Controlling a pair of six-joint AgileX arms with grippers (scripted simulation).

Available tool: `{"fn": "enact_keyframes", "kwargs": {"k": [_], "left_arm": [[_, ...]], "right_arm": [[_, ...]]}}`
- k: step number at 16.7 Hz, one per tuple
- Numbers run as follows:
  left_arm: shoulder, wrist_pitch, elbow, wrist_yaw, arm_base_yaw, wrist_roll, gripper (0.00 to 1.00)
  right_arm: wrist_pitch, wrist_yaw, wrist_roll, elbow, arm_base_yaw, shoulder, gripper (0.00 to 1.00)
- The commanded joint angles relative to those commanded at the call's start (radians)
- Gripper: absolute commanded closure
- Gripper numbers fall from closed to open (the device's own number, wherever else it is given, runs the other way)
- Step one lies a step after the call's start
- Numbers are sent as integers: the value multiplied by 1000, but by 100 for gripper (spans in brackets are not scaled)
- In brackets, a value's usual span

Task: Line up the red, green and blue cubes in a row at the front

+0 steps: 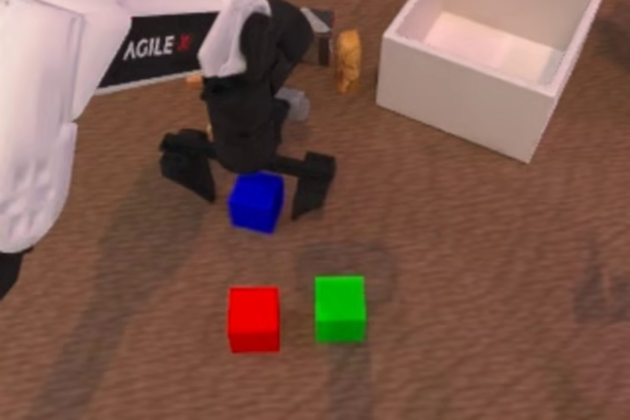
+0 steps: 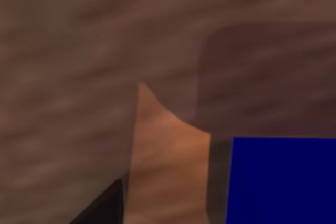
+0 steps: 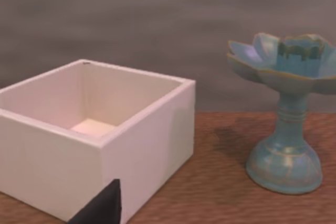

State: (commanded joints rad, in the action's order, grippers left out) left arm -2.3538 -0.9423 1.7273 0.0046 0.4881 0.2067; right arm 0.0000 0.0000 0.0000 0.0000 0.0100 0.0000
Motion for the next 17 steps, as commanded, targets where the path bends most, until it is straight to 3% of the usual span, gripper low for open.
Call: {"fn": "enact_keyframes", "kwargs": {"k": [4,17], "left_arm": [[-4,8,-6,0,0,0,0],[-4,8,-6,0,0,0,98]], "right_arm": [[0,0,0,0,0,0,0],[0,0,0,0,0,0,0]]}}
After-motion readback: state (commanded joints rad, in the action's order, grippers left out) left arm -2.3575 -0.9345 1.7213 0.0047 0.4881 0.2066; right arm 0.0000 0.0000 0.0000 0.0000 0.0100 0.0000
